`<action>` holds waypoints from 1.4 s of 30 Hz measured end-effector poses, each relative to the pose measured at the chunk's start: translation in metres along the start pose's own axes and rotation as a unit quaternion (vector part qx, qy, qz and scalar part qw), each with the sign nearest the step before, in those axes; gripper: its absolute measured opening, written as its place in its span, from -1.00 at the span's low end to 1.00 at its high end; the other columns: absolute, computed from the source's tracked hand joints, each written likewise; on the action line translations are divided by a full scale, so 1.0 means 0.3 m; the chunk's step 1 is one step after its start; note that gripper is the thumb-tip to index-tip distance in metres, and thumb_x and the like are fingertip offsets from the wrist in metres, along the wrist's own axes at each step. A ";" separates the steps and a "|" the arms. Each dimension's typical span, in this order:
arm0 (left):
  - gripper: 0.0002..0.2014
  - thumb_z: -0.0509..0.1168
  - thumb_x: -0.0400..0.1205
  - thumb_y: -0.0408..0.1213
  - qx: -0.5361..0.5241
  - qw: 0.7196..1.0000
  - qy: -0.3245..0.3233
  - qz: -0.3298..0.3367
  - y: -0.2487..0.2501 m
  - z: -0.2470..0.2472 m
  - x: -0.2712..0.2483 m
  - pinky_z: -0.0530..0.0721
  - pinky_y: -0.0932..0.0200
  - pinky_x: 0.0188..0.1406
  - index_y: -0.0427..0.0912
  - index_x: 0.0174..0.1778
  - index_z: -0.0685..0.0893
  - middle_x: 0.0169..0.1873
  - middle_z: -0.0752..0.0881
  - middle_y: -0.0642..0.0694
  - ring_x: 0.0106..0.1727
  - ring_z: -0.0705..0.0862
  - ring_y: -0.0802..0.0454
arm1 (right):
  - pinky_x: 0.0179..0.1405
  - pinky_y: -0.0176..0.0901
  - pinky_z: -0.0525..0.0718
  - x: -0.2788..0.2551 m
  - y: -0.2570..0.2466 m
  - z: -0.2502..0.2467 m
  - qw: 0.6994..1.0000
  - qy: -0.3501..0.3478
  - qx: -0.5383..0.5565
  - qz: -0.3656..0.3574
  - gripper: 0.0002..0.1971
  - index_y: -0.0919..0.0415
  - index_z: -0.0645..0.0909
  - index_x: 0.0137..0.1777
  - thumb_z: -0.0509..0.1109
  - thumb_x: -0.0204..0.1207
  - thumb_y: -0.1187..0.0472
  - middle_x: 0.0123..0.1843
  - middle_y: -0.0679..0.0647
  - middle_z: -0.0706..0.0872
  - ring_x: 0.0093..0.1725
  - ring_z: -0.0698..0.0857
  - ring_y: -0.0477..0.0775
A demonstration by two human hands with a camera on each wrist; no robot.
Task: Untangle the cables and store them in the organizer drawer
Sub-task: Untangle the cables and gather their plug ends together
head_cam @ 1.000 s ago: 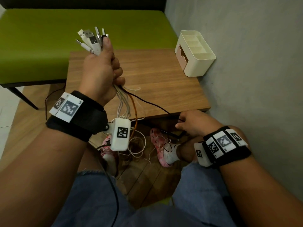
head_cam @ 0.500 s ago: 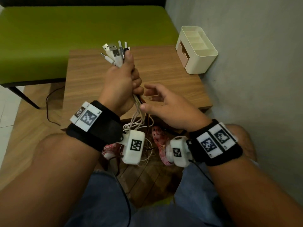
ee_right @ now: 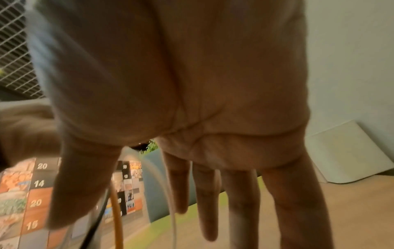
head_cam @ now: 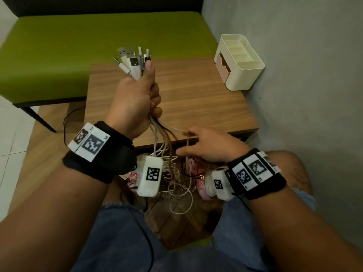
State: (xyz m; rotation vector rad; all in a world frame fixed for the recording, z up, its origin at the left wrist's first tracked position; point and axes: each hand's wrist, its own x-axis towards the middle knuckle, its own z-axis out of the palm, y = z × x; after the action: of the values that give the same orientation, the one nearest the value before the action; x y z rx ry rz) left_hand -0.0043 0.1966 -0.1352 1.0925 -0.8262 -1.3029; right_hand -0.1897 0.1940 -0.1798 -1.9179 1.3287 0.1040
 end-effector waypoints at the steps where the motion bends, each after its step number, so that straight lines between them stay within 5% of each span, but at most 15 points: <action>1: -0.65 0.11 0.78 0.00 -0.003 1.000 0.001 -0.004 -0.007 -0.002 -0.003 0.24 0.27 -0.64 -0.03 -0.30 0.31 -0.53 0.20 0.01 -0.58 0.18 0.14 | 0.23 -0.12 0.54 -0.006 -0.004 -0.008 1.000 0.008 0.025 -0.012 -0.18 -0.12 0.35 0.59 0.51 0.36 -0.32 0.49 -0.17 0.53 0.39 0.55 -0.07; 4: -0.65 0.11 0.79 -0.02 -0.032 0.999 -0.012 -0.016 -0.024 0.011 -0.009 0.24 0.31 -0.67 -0.04 -0.31 0.31 -0.54 0.20 0.02 -0.60 0.20 0.17 | 0.46 -0.10 0.43 -0.022 -0.046 -0.009 0.984 0.031 0.151 -0.089 0.02 -0.19 0.10 0.69 0.59 0.31 -0.25 0.65 -0.23 0.33 0.56 0.36 -0.19; 7: -0.64 0.10 0.79 -0.04 -0.060 0.998 -0.032 -0.019 -0.024 0.036 -0.014 0.30 0.33 -0.69 -0.07 -0.32 0.33 -0.58 0.25 0.04 -0.60 0.26 0.18 | 0.43 -0.22 0.43 -0.020 -0.103 0.029 0.967 0.030 0.213 -0.138 -0.13 -0.17 0.22 0.64 0.60 0.38 -0.12 0.60 -0.24 0.43 0.51 0.37 -0.32; 11: -0.67 0.12 0.78 -0.04 -0.061 0.997 -0.047 -0.014 -0.015 0.024 -0.009 0.51 0.25 -0.51 -0.08 -0.28 0.39 -0.52 0.33 0.02 -0.54 0.38 0.14 | 0.11 0.12 0.70 0.006 -0.128 0.089 0.970 0.091 0.191 -0.120 -0.81 0.03 0.63 0.10 0.36 0.63 -0.04 -0.08 -0.03 0.82 -0.06 0.77 -0.08; 15: -0.73 0.14 0.78 -0.07 -0.031 0.998 -0.042 -0.040 -0.017 -0.012 -0.016 0.72 0.08 -0.23 -0.09 -0.21 0.43 -0.49 0.42 0.02 -0.48 0.55 0.10 | -0.05 0.01 0.70 0.007 -0.123 0.116 0.978 0.092 0.142 -0.125 -0.79 0.08 0.60 -0.03 0.24 0.71 0.00 -0.27 0.03 0.80 -0.23 0.76 -0.06; 19: -0.73 0.12 0.80 -0.15 -0.026 0.997 -0.060 -0.043 -0.042 -0.022 -0.034 0.53 0.24 -0.52 -0.06 -0.25 0.38 -0.52 0.31 0.05 -0.56 0.35 0.17 | -0.01 -0.07 0.69 -0.005 -0.095 0.105 0.988 0.029 0.100 -0.116 -0.86 0.02 0.62 0.12 0.32 0.66 0.03 -0.09 -0.04 0.80 -0.08 0.74 -0.09; 21: -0.72 0.11 0.80 -0.15 0.000 0.997 -0.063 -0.046 -0.058 -0.031 -0.041 0.39 0.28 -0.58 -0.04 -0.26 0.34 -0.52 0.25 0.06 -0.56 0.24 0.17 | 0.10 -0.13 0.67 -0.016 -0.077 0.070 0.988 0.011 0.116 -0.103 -0.68 -0.06 0.56 0.35 0.40 0.61 0.11 0.13 -0.14 0.72 0.11 0.69 -0.17; 24: -0.76 0.11 0.80 -0.19 0.044 0.994 -0.078 -0.058 -0.086 -0.039 -0.058 0.40 0.24 -0.52 -0.05 -0.22 0.37 -0.49 0.26 0.01 -0.53 0.27 0.12 | 0.38 0.00 0.61 -0.034 -0.071 0.002 0.964 0.105 0.205 -0.131 -0.38 -0.14 0.35 0.59 0.40 0.57 0.24 0.46 -0.18 0.54 0.41 0.52 -0.24; 27: -0.77 0.10 0.79 -0.26 0.142 0.982 -0.113 -0.045 -0.113 -0.036 -0.070 0.54 0.06 -0.24 -0.14 -0.19 0.49 -0.46 0.44 -0.06 -0.42 0.50 0.04 | 0.42 -0.08 0.56 -0.044 -0.101 -0.038 0.928 0.184 0.245 -0.213 -0.31 -0.15 0.22 0.67 0.37 0.60 0.24 0.64 -0.17 0.34 0.52 0.41 -0.23; 30: -0.79 0.12 0.76 -0.36 0.244 0.954 -0.171 -0.013 -0.114 -0.012 -0.092 0.63 0.00 -0.19 -0.21 -0.10 0.64 -0.31 0.66 -0.14 -0.27 0.65 -0.04 | 0.17 -0.17 0.70 -0.038 -0.146 -0.043 0.919 0.174 0.257 -0.241 -0.39 -0.14 0.26 0.66 0.35 0.66 0.16 0.64 -0.13 0.35 0.39 0.51 -0.20; 32: -0.78 0.11 0.72 -0.48 0.251 0.953 -0.168 -0.024 -0.121 -0.006 -0.101 0.69 0.15 -0.34 -0.27 -0.11 0.65 -0.33 0.70 -0.14 -0.33 0.69 0.00 | 0.27 -0.28 0.58 -0.021 -0.160 -0.032 0.938 0.187 0.176 -0.233 -0.52 -0.03 0.39 0.61 0.30 0.70 0.11 0.51 -0.13 0.52 0.31 0.55 -0.28; 35: -0.78 0.10 0.66 -0.56 0.231 0.961 -0.145 -0.054 -0.152 -0.020 -0.102 0.47 0.21 -0.57 -0.26 -0.24 0.52 -0.59 0.53 0.04 -0.58 0.48 0.14 | 0.36 -0.26 0.54 0.001 -0.161 -0.011 0.945 0.197 0.134 -0.222 -0.62 0.06 0.53 0.51 0.27 0.72 0.11 0.39 -0.09 0.65 0.33 0.59 -0.21; 42: -0.77 0.11 0.70 -0.49 0.182 0.965 -0.148 -0.116 -0.244 -0.075 -0.116 0.28 0.21 -0.59 -0.17 -0.25 0.48 -0.55 0.36 -0.01 -0.54 0.29 0.09 | 0.43 -0.11 0.55 0.041 -0.118 0.035 0.958 0.137 0.152 -0.199 -0.64 -0.03 0.61 0.43 0.36 0.66 0.04 0.35 -0.15 0.71 0.35 0.61 -0.23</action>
State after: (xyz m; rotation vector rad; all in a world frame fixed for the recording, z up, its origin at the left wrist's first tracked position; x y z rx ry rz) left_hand -0.0111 0.2389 -0.2077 1.3311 -1.2266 -1.5748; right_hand -0.1514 0.1964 -0.1734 -1.9340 1.0275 -0.5551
